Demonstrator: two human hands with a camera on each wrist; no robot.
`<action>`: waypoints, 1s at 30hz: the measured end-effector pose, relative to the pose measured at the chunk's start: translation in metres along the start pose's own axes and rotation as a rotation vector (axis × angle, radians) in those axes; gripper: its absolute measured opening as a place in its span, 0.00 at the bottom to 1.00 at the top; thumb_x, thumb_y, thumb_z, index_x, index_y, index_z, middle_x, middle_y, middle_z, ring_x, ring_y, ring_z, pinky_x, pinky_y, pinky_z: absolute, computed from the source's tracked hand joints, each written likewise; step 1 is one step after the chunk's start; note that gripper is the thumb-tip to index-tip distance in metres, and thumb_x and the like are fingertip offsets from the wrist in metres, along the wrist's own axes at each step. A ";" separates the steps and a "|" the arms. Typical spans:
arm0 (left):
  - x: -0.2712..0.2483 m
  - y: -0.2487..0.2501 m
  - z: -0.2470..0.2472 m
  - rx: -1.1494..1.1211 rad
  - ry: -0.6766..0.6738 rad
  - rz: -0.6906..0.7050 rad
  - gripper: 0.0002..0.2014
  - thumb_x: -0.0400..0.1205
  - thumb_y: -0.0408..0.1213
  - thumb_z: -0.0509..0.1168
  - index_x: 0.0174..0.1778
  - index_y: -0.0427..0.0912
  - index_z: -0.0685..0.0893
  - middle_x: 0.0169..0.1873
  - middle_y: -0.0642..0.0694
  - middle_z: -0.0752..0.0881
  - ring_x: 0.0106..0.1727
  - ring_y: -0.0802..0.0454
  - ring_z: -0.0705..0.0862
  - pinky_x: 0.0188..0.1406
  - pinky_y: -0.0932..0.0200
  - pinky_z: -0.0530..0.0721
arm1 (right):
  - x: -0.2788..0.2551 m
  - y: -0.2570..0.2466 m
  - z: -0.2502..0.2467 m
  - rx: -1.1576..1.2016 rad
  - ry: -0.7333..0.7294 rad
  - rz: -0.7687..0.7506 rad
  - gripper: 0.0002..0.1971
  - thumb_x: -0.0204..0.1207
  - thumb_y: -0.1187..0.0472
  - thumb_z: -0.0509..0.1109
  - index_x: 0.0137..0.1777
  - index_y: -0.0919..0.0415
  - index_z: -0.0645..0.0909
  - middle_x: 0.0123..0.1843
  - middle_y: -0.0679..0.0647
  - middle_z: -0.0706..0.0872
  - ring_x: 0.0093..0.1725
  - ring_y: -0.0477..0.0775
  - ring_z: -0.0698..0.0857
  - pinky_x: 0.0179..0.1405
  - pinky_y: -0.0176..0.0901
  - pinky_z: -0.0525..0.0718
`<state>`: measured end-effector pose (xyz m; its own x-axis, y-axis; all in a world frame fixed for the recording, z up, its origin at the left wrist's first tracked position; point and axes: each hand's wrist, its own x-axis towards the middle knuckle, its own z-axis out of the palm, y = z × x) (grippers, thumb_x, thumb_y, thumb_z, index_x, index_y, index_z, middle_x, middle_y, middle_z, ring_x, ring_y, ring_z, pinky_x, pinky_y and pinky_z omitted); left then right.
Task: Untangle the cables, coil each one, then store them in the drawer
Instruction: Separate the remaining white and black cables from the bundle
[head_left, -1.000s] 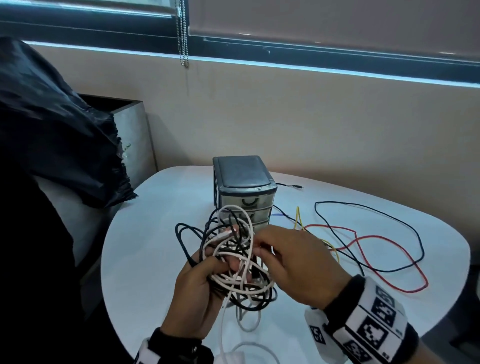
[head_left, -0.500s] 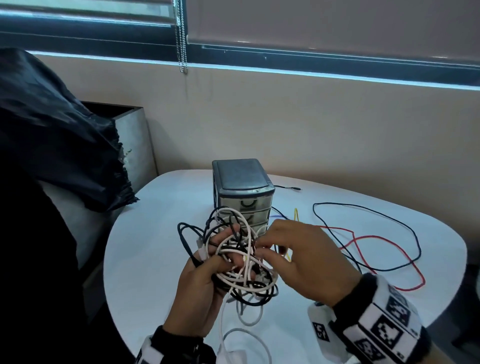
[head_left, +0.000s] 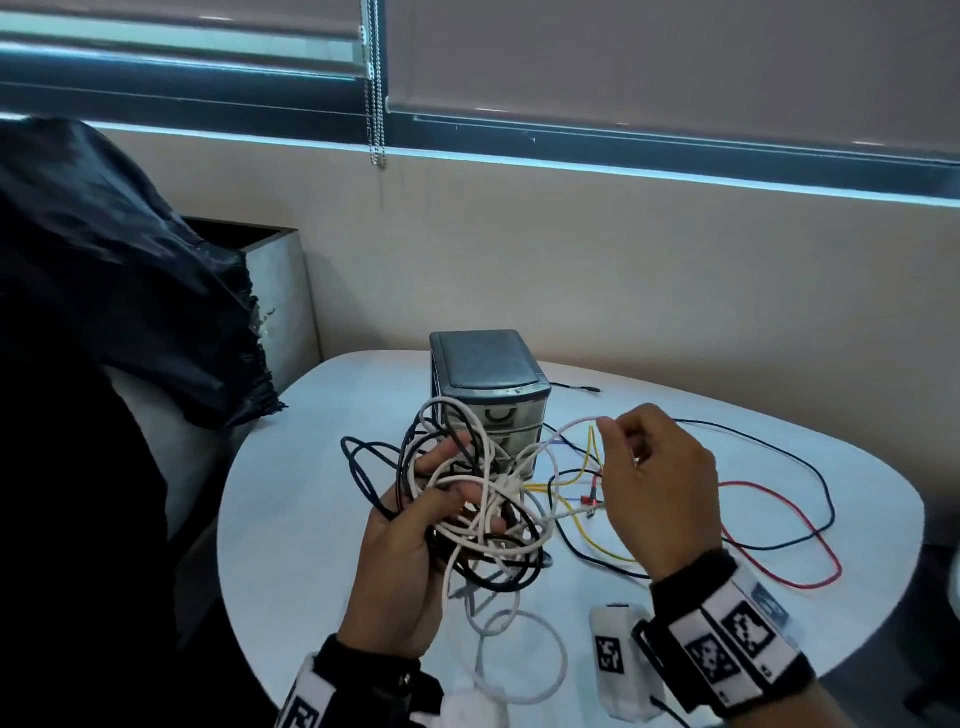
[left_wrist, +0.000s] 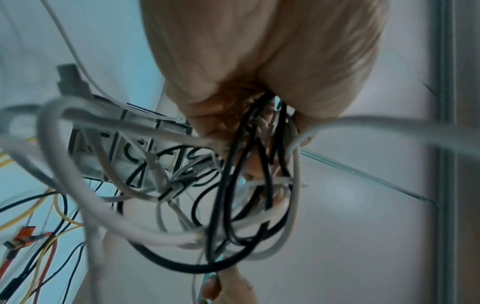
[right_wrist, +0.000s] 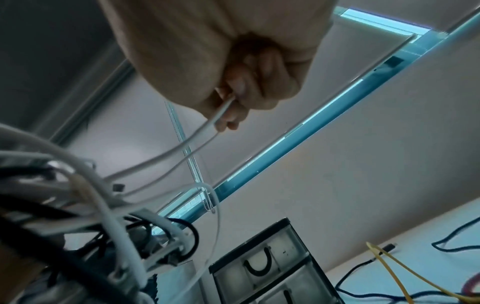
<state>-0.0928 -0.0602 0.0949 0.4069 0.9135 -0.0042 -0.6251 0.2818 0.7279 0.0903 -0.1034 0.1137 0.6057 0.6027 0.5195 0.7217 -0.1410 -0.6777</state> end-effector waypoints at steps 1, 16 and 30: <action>-0.001 0.001 -0.002 -0.002 0.011 0.002 0.20 0.67 0.27 0.65 0.52 0.39 0.93 0.42 0.32 0.85 0.27 0.42 0.84 0.28 0.54 0.85 | -0.003 -0.001 0.001 -0.043 -0.032 -0.030 0.06 0.81 0.52 0.68 0.42 0.50 0.80 0.36 0.43 0.87 0.38 0.52 0.86 0.36 0.44 0.79; -0.001 0.014 -0.010 -0.025 0.058 0.014 0.19 0.68 0.25 0.63 0.49 0.38 0.93 0.33 0.37 0.87 0.23 0.46 0.83 0.22 0.58 0.84 | 0.013 0.003 0.002 0.019 -0.090 0.012 0.12 0.83 0.58 0.65 0.61 0.49 0.87 0.51 0.48 0.93 0.49 0.50 0.90 0.57 0.49 0.85; -0.003 0.008 -0.015 -0.003 0.099 -0.017 0.19 0.68 0.24 0.62 0.47 0.41 0.93 0.31 0.37 0.81 0.22 0.45 0.79 0.22 0.55 0.83 | -0.041 0.002 0.030 -0.287 -0.354 -0.071 0.17 0.79 0.37 0.58 0.46 0.41 0.86 0.38 0.44 0.89 0.45 0.50 0.87 0.53 0.55 0.84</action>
<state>-0.1093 -0.0566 0.0906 0.3501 0.9329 -0.0844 -0.6206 0.2985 0.7251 0.0571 -0.1050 0.0751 0.4355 0.8428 0.3162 0.8513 -0.2714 -0.4491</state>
